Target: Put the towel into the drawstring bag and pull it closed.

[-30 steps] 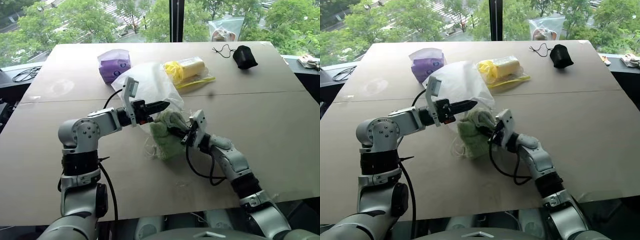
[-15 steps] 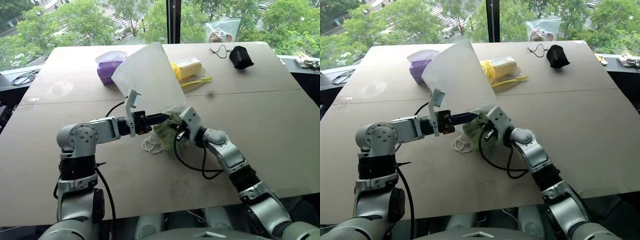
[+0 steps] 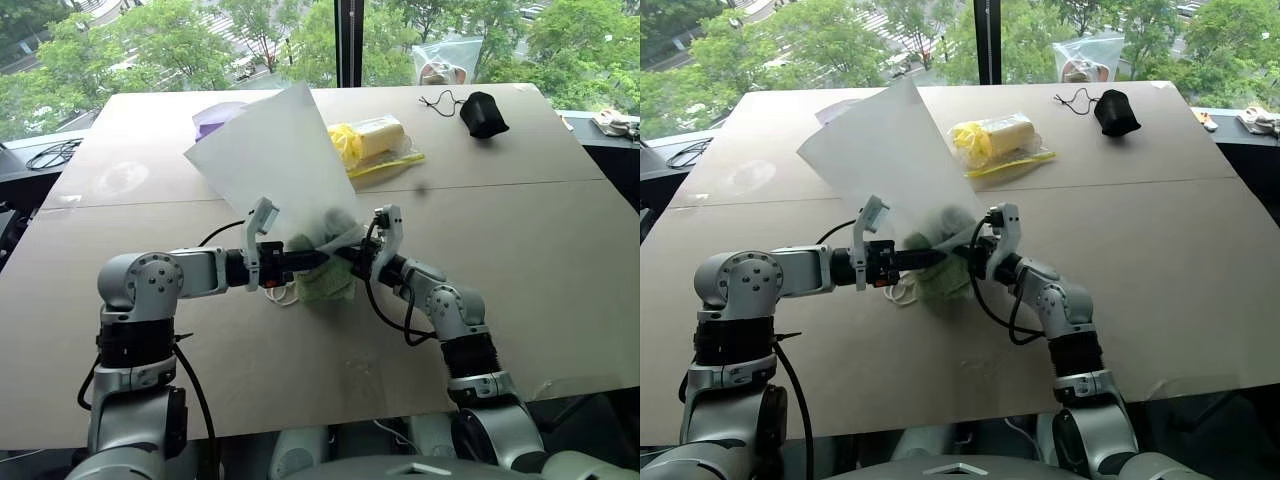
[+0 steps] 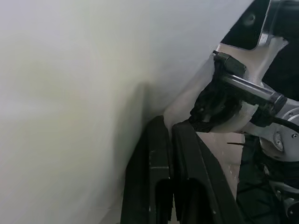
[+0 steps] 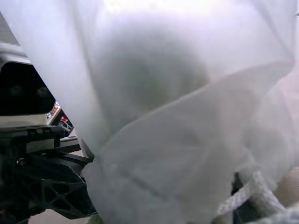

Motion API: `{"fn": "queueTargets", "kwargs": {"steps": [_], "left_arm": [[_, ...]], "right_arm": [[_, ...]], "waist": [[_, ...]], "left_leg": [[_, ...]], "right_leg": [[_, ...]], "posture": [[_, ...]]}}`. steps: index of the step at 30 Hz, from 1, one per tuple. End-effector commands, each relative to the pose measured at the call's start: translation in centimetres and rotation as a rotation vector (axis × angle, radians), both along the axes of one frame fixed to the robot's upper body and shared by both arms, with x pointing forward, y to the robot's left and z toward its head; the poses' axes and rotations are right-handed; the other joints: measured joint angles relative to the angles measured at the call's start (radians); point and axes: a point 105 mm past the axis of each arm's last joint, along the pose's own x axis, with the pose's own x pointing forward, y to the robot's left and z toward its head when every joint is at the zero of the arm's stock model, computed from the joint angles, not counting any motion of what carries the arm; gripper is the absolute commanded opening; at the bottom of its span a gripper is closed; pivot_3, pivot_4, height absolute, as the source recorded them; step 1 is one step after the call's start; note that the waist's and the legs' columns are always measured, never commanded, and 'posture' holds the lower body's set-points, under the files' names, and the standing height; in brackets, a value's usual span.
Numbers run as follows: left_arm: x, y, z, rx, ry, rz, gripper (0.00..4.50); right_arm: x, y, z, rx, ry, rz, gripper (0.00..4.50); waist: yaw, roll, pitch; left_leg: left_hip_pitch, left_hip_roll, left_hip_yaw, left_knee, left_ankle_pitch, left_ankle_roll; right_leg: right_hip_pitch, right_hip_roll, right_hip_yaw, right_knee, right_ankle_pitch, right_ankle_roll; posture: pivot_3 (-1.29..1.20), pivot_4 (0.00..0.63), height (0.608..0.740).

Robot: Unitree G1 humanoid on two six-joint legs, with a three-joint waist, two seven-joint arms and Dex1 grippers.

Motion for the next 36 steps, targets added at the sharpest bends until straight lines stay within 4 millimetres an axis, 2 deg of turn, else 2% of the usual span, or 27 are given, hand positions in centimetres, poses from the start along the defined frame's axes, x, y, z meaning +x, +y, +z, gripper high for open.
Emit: {"fn": "queueTargets", "kwargs": {"steps": [1, 5, 8, 13, 18, 21, 22, 23, 24, 25, 29, 32, 36], "left_arm": [[0.1, 0.4, 1.2, -0.005, -0.033, -0.005, 0.0], [0.8, 1.5, 1.6, -0.047, -0.009, 0.049, 0.0], [0.5, 1.4, 1.2, -0.054, 0.034, 0.041, 0.0], [-2.3, -1.6, 0.9, -0.099, 0.092, -0.112, 0.0], [-3.2, -3.4, 0.0, -0.121, 0.109, -0.147, 0.0], [-3.3, -3.8, -0.1, -0.13, 0.106, -0.146, 0.0], [-2.7, -3.6, 0.1, -0.133, 0.096, -0.116, 0.0], [-2.4, -3.4, 0.2, -0.135, 0.088, -0.094, 0.0], [-1.9, -3.0, 0.4, -0.142, 0.081, -0.067, 0.0], [-1.3, -2.6, 0.8, -0.147, 0.069, -0.041, 0.0], [0.0, -1.4, 1.8, -0.158, 0.042, 0.016, 0.0], [1.1, -0.7, 2.6, -0.162, 0.019, 0.048, 0.0], [1.6, -0.6, 3.1, -0.167, 0.005, 0.046, 0.0]], "right_arm": [[0.1, 0.5, 4.0, 0.131, -0.062, 0.019, 0.03], [0.5, 0.3, 4.4, 0.171, -0.035, -0.001, 0.03], [1.0, 0.3, 4.7, 0.188, -0.025, -0.019, 0.03], [3.3, 1.1, 3.5, 0.124, 0.066, -0.151, 0.03], [2.9, 2.8, 3.2, 0.099, 0.075, -0.112, 0.03], [2.3, 3.3, 3.2, 0.077, 0.062, -0.065, 0.03], [1.9, 3.2, 3.2, 0.053, 0.039, -0.038, 0.03], [1.6, 3.0, 3.2, 0.036, 0.024, -0.02, 0.97], [1.3, 2.6, 3.3, 0.019, 0.006, -0.009, 1.23], [1.2, 2.0, 3.1, -0.031, -0.019, -0.008, 1.84], [0.2, 0.5, 3.1, -0.106, -0.056, 0.023, 3.44], [-0.7, -0.9, 3.6, -0.125, -0.07, 0.053, 3.44], [-1.4, -1.6, 2.8, -0.255, -0.128, 0.073, 3.44]], "waist": [[-0.001, 0.0, 0.0], [-0.002, 0.0, 0.0], [-0.005, 0.0, 0.0], [-0.005, 0.0, 0.0], [-0.005, 0.0, 0.0], [-0.006, 0.0, 0.0], [-0.008, 0.0, 0.0], [-0.01, 0.0, 0.0], [-0.013, 0.0, 0.0], [-0.015, 0.0, 0.0], [-0.016, 0.0, 0.0], [-0.013, 0.0, 0.0], [-0.014, -0.001, 0.001]], "left_leg": [[0.0, 0.0, 0.0, -0.001, 0.0, 0.0], [0.0, 0.0, 0.0, -0.005, 0.0, -0.001], [0.0, 0.0, 0.001, -0.006, 0.0, -0.001], [-0.001, 0.0, 0.001, -0.006, 0.0, -0.001], [0.0, -0.001, 0.001, -0.006, 0.0, -0.001], [0.001, -0.001, 0.001, -0.006, 0.0, -0.001], [0.001, -0.001, 0.001, -0.006, 0.0, 0.0], [0.001, -0.001, 0.001, -0.006, 0.0, 0.0], [0.001, -0.001, 0.001, -0.006, 0.0, 0.0], [0.0, -0.001, 0.001, -0.006, 0.0, 0.0], [-0.001, -0.001, 0.001, -0.006, 0.0, 0.0], [-0.001, -0.001, 0.001, -0.006, 0.0, 0.0], [-0.002, -0.001, 0.001, -0.006, 0.0, 0.0]], "right_leg": [[-0.001, 0.0, 0.0, 0.0, 0.0, 0.0], [-0.002, 0.0, 0.0, -0.002, -0.001, -0.001], [-0.002, 0.0, 0.0, -0.003, -0.001, -0.001], [-0.002, 0.0, 0.0, -0.004, -0.001, -0.001], [-0.001, 0.0, 0.0, -0.003, -0.001, -0.001], [-0.001, 0.0, 0.0, -0.003, -0.001, -0.001], [-0.001, 0.0, 0.0, -0.003, -0.001, -0.001], [-0.001, 0.0, 0.0, -0.003, -0.001, -0.001], [-0.001, 0.0, 0.0, -0.003, -0.001, -0.001], [-0.001, 0.0, 0.0, -0.003, -0.001, -0.001], [-0.002, 0.0, -0.001, -0.003, -0.001, -0.001], [-0.001, 0.0, -0.001, -0.005, -0.001, -0.001], [-0.001, 0.001, -0.001, -0.005, -0.001, 0.0]], "posture": [[0.0, 0.15, 0.74], [0.0, 0.15, 0.74], [0.0, 0.15, 0.74], [0.0, 0.15, 0.74], [0.0, 0.15, 0.74], [0.0, 0.15, 0.74], [0.0, 0.15, 0.74], [0.0, 0.15, 0.74], [0.0, 0.15, 0.74], [0.0, 0.15, 0.74], [0.0, 0.15, 0.74], [0.0, 0.15, 0.74], [0.0, 0.15, 0.74]]}}
